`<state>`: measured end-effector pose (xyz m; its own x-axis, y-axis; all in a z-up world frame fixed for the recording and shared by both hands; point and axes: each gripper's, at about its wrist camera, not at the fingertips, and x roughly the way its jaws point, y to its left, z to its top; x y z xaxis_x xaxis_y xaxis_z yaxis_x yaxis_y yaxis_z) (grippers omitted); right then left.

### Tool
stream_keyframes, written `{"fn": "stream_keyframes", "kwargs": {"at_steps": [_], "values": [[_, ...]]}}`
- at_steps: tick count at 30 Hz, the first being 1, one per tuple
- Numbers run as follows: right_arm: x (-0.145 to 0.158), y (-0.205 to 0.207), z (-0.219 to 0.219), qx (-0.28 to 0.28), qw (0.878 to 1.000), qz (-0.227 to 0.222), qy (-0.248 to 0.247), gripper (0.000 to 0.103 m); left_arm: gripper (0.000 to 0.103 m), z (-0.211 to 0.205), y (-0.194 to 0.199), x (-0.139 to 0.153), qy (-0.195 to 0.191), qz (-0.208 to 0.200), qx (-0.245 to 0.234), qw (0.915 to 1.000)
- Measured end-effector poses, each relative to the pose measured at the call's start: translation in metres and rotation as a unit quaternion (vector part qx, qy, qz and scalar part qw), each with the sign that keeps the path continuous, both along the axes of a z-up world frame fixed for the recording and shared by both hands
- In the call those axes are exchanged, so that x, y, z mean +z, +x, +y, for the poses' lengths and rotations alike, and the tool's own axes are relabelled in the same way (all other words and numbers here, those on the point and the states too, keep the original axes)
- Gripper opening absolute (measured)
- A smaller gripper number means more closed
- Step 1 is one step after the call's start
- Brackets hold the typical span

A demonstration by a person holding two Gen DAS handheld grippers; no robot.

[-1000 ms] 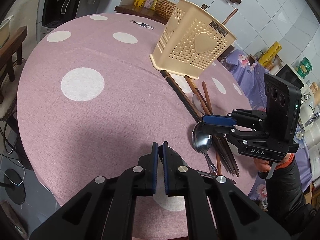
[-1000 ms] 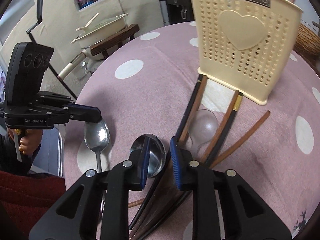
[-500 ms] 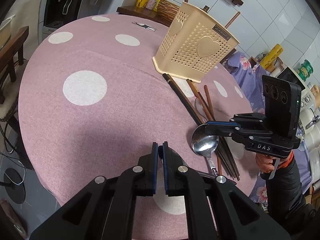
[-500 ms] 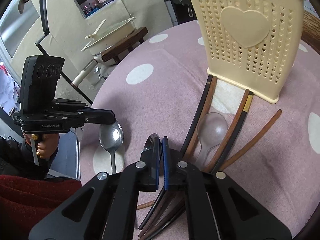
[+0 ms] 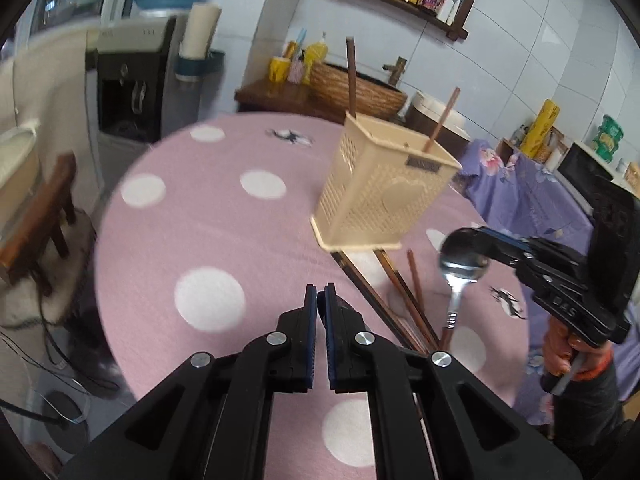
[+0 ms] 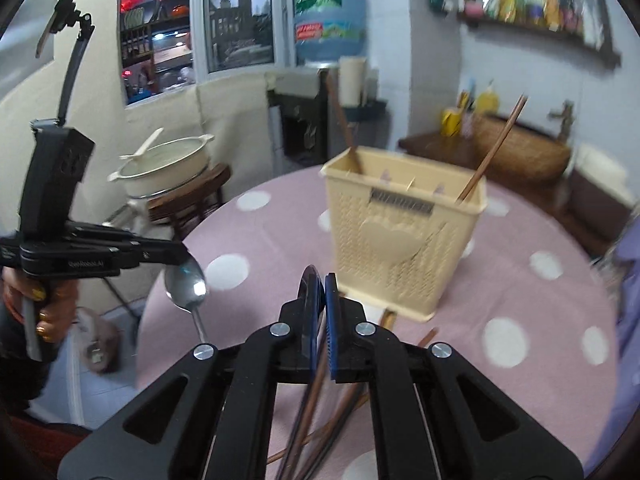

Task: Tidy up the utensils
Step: 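Lift both held spoons and carry them above the beige holder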

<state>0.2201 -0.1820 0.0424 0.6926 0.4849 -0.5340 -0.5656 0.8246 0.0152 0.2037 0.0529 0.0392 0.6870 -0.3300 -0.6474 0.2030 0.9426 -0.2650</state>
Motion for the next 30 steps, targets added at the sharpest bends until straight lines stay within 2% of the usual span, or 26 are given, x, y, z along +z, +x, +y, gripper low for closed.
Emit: {"fn": "stream_keyframes", "kwargs": {"at_steps": [4,6,9,15,18,26,30], "values": [[0.016,-0.003,-0.001,-0.057,0.997,-0.051,-0.011,0.004,0.005,-0.001,0.005,0.024,0.032,-0.041,0.023,0.9984],[0.023,-0.001,-0.006,-0.083,0.995,-0.064,-0.004,0.004,0.004,-0.002,0.006,0.033,0.052,-0.063,0.034,0.9961],[0.036,0.003,-0.014,-0.110,0.991,-0.082,-0.001,0.004,0.004,-0.003,0.012,0.048,0.061,-0.081,0.043,0.9939],[0.054,0.012,-0.011,-0.144,0.983,-0.113,-0.018,0.004,0.003,-0.010,0.026,0.062,0.051,-0.090,0.043,0.9937],[0.071,0.016,-0.008,-0.157,0.976,-0.145,-0.034,0.004,0.003,-0.012,0.032,0.083,0.045,-0.106,0.045,0.9923],[0.135,0.049,-0.005,-0.227,0.943,-0.234,-0.065,0.004,0.003,-0.037,0.066,0.161,0.068,-0.184,0.076,0.9777],[0.153,0.076,0.003,-0.259,0.924,-0.268,-0.089,0.004,0.003,-0.068,0.086,0.164,0.119,-0.213,0.093,0.9653]]}}
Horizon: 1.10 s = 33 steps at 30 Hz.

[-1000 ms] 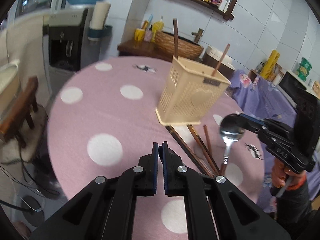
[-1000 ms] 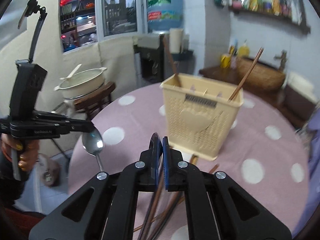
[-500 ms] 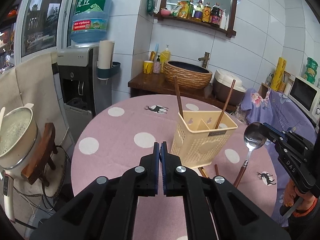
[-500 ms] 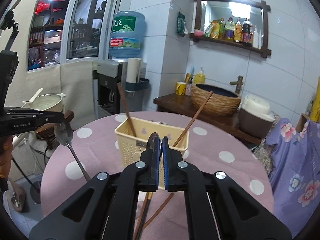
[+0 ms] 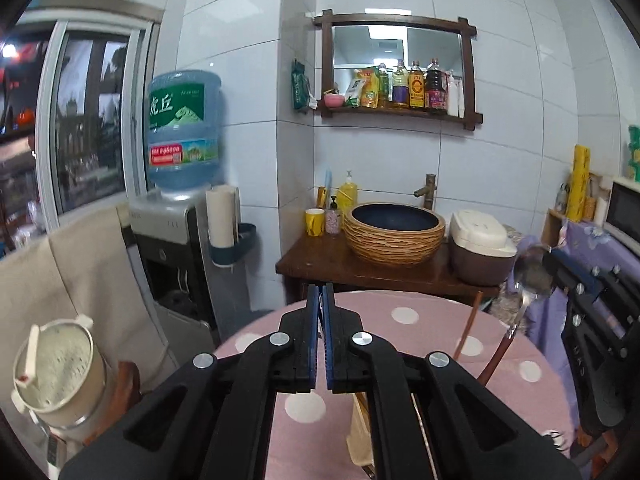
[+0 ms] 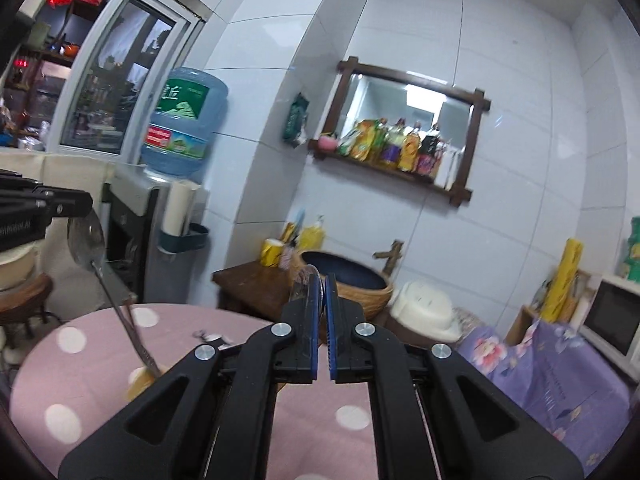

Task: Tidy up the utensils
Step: 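Lift both held spoons and carry them above the beige holder, then open both tools to drop the spoons into the holder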

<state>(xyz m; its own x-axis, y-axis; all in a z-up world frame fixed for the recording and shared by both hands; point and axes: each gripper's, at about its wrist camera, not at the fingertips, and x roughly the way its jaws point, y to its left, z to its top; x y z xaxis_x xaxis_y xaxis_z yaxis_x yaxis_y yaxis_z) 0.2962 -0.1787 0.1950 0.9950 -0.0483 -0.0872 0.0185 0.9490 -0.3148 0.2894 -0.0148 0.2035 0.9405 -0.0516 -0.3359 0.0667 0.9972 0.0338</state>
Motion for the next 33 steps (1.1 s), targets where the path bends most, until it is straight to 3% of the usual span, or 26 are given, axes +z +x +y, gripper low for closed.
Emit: {"fn": "stream_keyframes", "kwargs": {"at_steps": [3,9,14,22,28,33], "values": [[-0.011,0.015,0.007,-0.016,1.000,-0.008,-0.022,0.004,0.003,-0.019,0.009,-0.017,0.031,-0.002,0.006,0.9995],[-0.056,0.027,0.013,-0.020,0.999,0.008,-0.046,0.004,0.003,-0.026,0.012,-0.060,0.044,0.026,-0.001,0.9987],[-0.089,0.024,0.013,-0.005,0.999,0.037,-0.034,0.004,0.003,-0.031,0.009,-0.087,0.050,0.045,-0.022,0.9975],[-0.122,0.017,0.014,0.009,0.997,0.063,-0.034,0.004,0.004,-0.032,0.016,-0.117,0.028,0.079,-0.036,0.9959],[-0.133,0.020,0.005,0.019,0.996,0.090,-0.011,0.004,0.004,-0.035,0.019,-0.127,0.022,0.093,-0.044,0.9945],[-0.136,0.016,0.002,0.028,0.996,0.084,-0.012,0.004,0.005,-0.031,0.019,-0.132,0.009,0.104,-0.053,0.9931]]}}
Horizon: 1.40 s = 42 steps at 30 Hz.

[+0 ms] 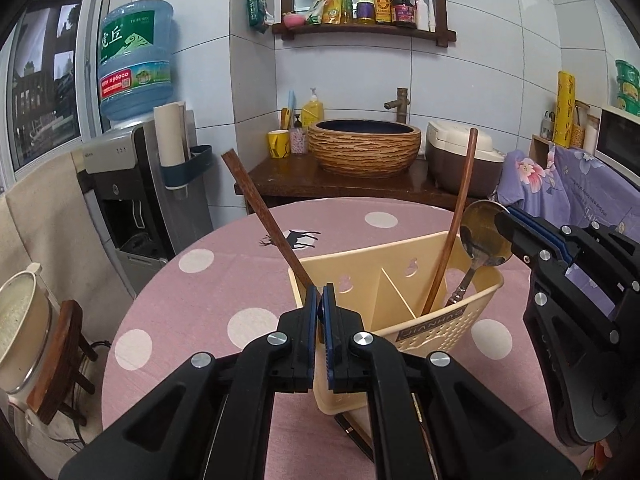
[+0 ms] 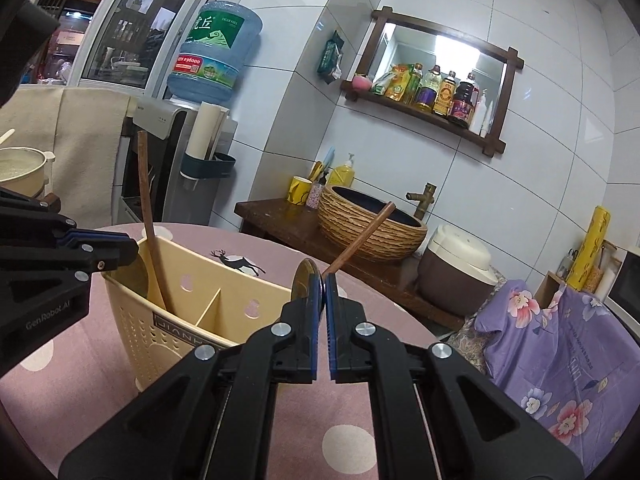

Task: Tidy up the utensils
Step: 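Open both tools to drop the spoons into the holder, then move both tools back toward the remaining chopsticks beside the holder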

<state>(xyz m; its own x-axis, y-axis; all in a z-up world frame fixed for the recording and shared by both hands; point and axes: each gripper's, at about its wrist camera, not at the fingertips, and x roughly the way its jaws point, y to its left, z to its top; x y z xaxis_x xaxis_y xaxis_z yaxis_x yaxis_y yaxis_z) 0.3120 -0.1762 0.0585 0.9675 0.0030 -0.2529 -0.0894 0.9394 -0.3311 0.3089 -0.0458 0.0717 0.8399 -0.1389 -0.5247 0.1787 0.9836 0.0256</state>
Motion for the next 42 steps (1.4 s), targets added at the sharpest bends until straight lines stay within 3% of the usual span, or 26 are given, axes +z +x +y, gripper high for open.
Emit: {"fn": "stream_keyframes", "kwargs": {"at_steps": [5,6,7,9,11,15,20,23,28,39,42], "values": [[-0.001,-0.006,-0.004,0.003,1.000,-0.004,0.008,0.006,0.007,0.003,-0.011,-0.001,-0.007,-0.007,-0.007,0.9999],[-0.001,-0.006,-0.005,0.002,1.000,-0.004,0.012,0.007,0.015,0.003,-0.014,-0.001,-0.007,-0.009,-0.007,0.9999],[-0.001,-0.007,-0.007,0.001,1.000,-0.004,0.015,0.010,0.031,0.004,-0.016,-0.002,-0.006,-0.011,-0.005,0.9999],[0.000,-0.010,-0.010,-0.001,1.000,-0.005,0.023,0.022,0.048,0.009,-0.024,-0.002,-0.011,-0.018,0.001,0.9998],[0.002,-0.016,-0.014,-0.003,0.999,-0.014,0.031,0.047,0.050,0.014,-0.029,-0.004,-0.019,-0.017,0.010,0.9996],[0.007,-0.023,-0.019,-0.009,0.999,-0.021,0.042,0.048,0.052,0.024,-0.036,-0.009,-0.043,0.002,0.014,0.9990],[0.012,-0.036,-0.032,-0.017,0.997,-0.012,0.075,0.049,0.062,0.038,-0.050,-0.013,-0.070,0.009,0.027,0.9971],[0.013,-0.045,-0.041,-0.019,0.995,0.006,0.094,0.059,0.069,0.045,-0.060,-0.017,-0.075,0.011,0.036,0.9965],[0.005,-0.061,-0.050,-0.017,0.991,0.053,0.119,0.062,0.081,0.053,-0.075,-0.027,-0.081,0.022,0.046,0.9954],[-0.050,-0.092,-0.048,-0.013,0.982,0.140,0.122,0.062,0.084,0.057,-0.093,-0.065,-0.086,0.074,0.064,0.9915],[-0.066,-0.096,-0.051,-0.024,0.979,0.158,0.124,0.062,0.076,0.059,-0.095,-0.077,-0.093,0.096,0.067,0.9888]]}}
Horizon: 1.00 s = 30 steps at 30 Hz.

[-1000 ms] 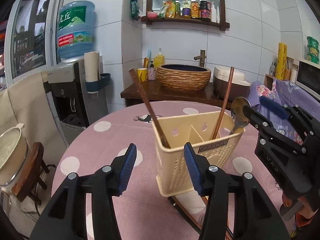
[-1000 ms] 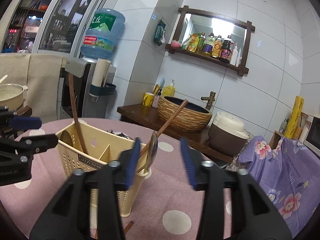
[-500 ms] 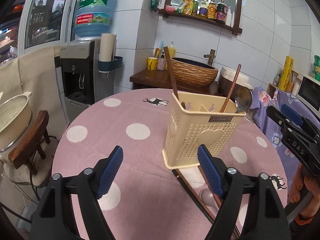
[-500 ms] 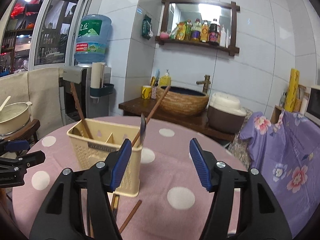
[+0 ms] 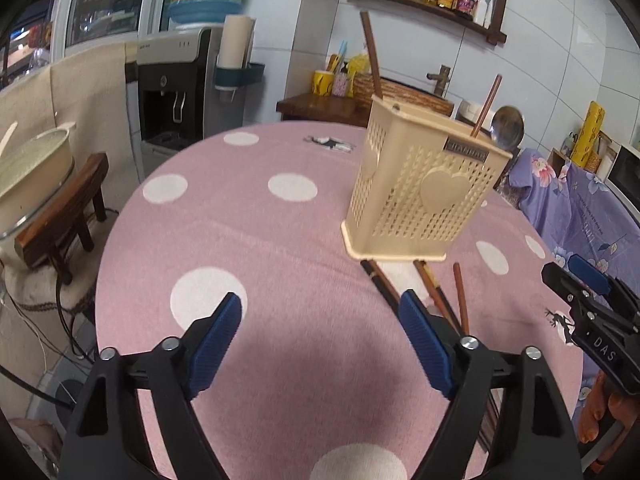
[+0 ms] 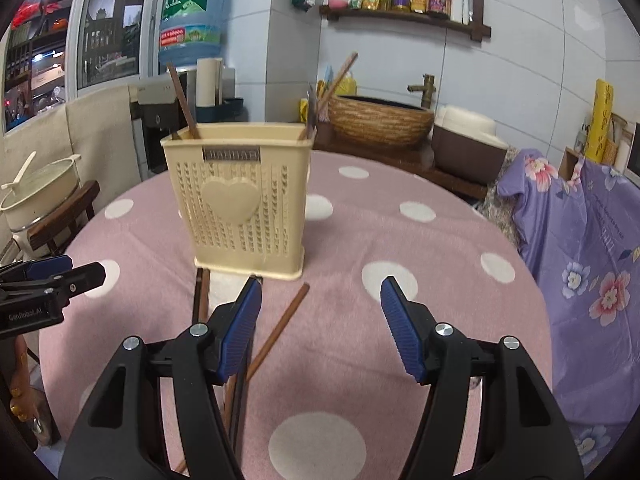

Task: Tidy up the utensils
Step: 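Move both tools back toward the remaining chopsticks beside the holder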

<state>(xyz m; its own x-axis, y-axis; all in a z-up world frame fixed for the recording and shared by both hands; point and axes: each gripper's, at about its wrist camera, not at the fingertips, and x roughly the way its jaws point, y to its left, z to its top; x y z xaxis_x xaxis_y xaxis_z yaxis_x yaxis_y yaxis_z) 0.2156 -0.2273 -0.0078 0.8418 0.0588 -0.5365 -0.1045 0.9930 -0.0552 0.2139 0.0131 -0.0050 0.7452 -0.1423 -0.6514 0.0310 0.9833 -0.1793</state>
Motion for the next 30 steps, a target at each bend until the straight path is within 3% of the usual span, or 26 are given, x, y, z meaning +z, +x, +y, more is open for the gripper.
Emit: {"fn": "stream_keyframes", "kwargs": {"at_steps": [10,20,30], "values": [[-0.040,-0.010,-0.011,-0.016,0.998,0.050,0.017,0.062,0.055,-0.011,-0.001,-0.029,-0.013,0.056,-0.016,0.9982],[-0.051,-0.014,-0.018,-0.009,0.997,0.072,0.032,0.062,0.054,-0.049,0.010,-0.034,-0.006,0.068,-0.056,0.9961],[-0.055,-0.015,-0.027,-0.009,0.996,0.080,0.041,0.062,0.051,-0.068,0.051,-0.029,0.005,0.076,-0.038,0.9964]]}}
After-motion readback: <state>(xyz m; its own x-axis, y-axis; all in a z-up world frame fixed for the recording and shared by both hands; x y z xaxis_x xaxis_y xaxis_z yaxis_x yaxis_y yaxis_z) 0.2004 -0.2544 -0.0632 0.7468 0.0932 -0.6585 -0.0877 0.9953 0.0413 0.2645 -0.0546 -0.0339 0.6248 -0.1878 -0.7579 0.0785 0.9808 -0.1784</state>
